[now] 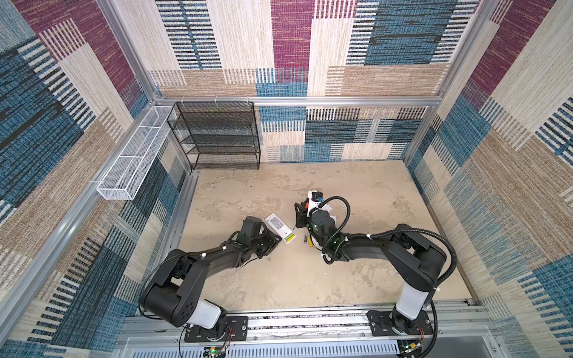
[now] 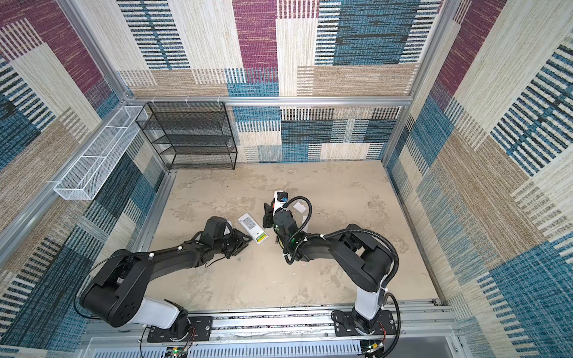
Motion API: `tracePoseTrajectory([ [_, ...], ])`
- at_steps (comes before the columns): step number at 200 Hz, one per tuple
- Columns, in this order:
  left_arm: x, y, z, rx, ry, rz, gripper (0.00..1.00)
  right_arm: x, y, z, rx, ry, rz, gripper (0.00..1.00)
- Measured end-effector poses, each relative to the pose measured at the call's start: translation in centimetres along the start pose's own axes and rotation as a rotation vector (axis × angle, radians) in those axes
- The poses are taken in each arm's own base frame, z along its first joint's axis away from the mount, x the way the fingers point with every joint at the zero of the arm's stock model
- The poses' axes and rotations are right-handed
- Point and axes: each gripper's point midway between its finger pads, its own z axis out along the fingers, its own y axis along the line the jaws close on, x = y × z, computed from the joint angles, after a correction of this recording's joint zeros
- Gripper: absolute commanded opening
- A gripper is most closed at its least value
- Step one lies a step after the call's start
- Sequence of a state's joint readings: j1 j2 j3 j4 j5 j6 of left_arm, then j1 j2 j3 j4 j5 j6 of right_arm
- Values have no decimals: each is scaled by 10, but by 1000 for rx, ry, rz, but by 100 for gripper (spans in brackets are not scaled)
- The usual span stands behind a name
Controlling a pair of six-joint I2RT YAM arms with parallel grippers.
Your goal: Unload the batteries from the remote control
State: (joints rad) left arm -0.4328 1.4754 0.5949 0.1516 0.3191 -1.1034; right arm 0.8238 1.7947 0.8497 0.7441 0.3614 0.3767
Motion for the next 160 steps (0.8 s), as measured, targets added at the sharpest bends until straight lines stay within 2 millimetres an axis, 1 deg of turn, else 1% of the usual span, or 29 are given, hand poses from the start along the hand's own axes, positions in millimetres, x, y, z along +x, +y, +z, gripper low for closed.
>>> tracePoseTrajectory([
  [11,-6,-6,-1,-11,-1,19,43,1,0,1,-8,9,-5,0],
  [24,-12,-9,0,-30,-2,33,47,1,-1,2,-6,15,-10,0],
  [38,-15,-6,5,-67,10,30,51,1,-3,5,-6,26,-14,0],
  [52,-19,-2,10,-111,16,33,52,3,-4,8,-8,39,-18,0],
  [91,-25,-3,24,-152,40,43,52,12,-1,12,-34,77,-30,0],
  [121,-27,-2,29,-172,51,44,49,17,0,14,-50,99,-41,0],
  [130,-26,2,30,-186,55,42,48,18,1,14,-52,100,-40,0],
  [160,-27,2,33,-187,57,44,46,18,3,14,-64,106,-47,0],
])
